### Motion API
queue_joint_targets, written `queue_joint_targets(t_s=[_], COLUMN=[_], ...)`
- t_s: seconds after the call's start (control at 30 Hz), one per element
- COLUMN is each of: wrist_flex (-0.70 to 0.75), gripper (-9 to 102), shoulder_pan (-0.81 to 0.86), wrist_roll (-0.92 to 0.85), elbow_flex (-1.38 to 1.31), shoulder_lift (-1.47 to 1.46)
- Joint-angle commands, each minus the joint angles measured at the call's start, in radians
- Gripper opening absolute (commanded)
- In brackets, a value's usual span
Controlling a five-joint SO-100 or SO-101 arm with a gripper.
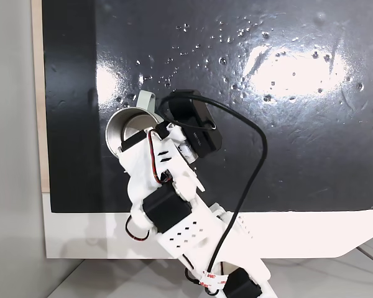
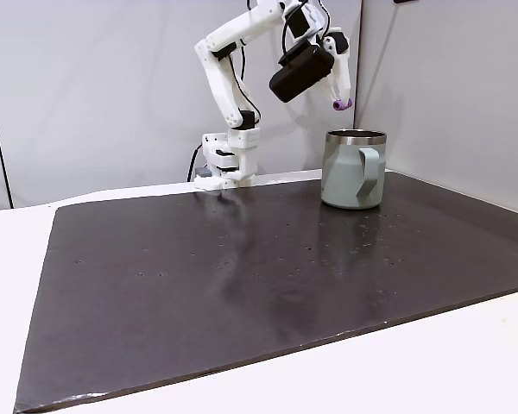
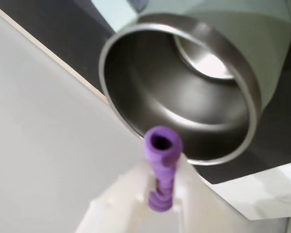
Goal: Grasp a pengrip and put it in the cup.
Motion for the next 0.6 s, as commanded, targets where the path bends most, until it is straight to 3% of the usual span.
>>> queue_joint_targets(t_s=[0.0,0.27,0.43,0.57], wrist_flex=[-0.041,-0.084,-0.087,-0.092], gripper=[0,0,24,30], shoulder_pan=[0.018,0.005,0.005,0.005], wrist_roll=[0.008,0.003,0.003,0.003], elbow_flex=[-0.071,-0.067,-0.032,-0.029], shoulder_lift=[-0.003,-0.035,-0.025,-0.023])
